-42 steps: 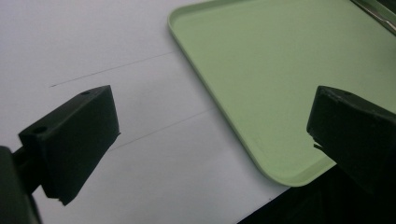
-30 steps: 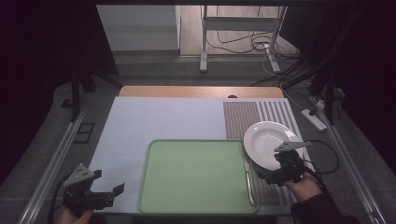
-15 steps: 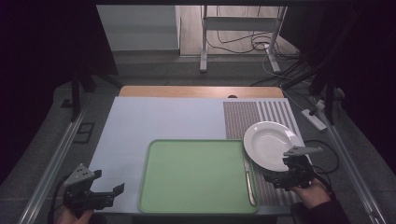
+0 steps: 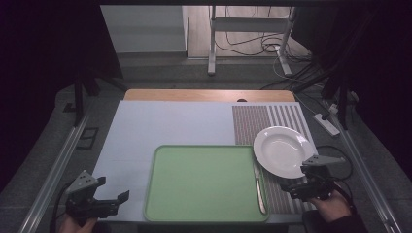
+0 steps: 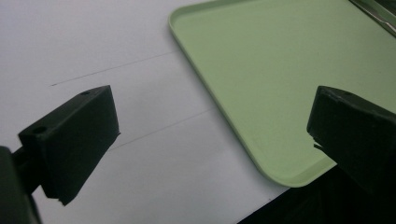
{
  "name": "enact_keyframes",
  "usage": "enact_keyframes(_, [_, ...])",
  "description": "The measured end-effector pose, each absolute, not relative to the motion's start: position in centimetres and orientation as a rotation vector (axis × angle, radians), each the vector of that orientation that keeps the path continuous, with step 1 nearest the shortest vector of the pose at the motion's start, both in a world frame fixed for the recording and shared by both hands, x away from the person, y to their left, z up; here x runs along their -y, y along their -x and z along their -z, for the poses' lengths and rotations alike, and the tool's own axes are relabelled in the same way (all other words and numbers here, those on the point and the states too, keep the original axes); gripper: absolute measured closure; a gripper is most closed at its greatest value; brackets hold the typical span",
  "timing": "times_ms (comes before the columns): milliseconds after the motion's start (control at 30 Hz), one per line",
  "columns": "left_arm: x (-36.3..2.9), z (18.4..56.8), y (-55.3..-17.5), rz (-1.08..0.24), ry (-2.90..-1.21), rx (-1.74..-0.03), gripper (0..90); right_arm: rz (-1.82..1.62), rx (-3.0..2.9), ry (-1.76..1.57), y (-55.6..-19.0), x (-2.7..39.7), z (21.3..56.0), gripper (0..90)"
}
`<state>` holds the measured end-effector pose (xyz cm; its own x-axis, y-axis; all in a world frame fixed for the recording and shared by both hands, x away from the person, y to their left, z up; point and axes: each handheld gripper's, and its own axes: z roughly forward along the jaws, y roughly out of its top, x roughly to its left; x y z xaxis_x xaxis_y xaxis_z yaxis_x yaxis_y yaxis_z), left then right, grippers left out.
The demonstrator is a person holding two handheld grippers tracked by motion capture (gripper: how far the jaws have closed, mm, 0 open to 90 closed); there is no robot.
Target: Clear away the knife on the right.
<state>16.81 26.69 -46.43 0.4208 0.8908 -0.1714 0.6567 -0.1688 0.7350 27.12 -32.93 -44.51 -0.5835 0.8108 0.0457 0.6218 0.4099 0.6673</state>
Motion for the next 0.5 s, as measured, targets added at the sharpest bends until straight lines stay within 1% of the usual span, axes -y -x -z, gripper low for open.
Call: enact_keyframes(500, [-26.72, 46.43, -16.78, -0.386, -1.908, -1.314, 1.9, -0.904, -2.360, -1.261, -26.10, 33.51, 44.31, 0.0])
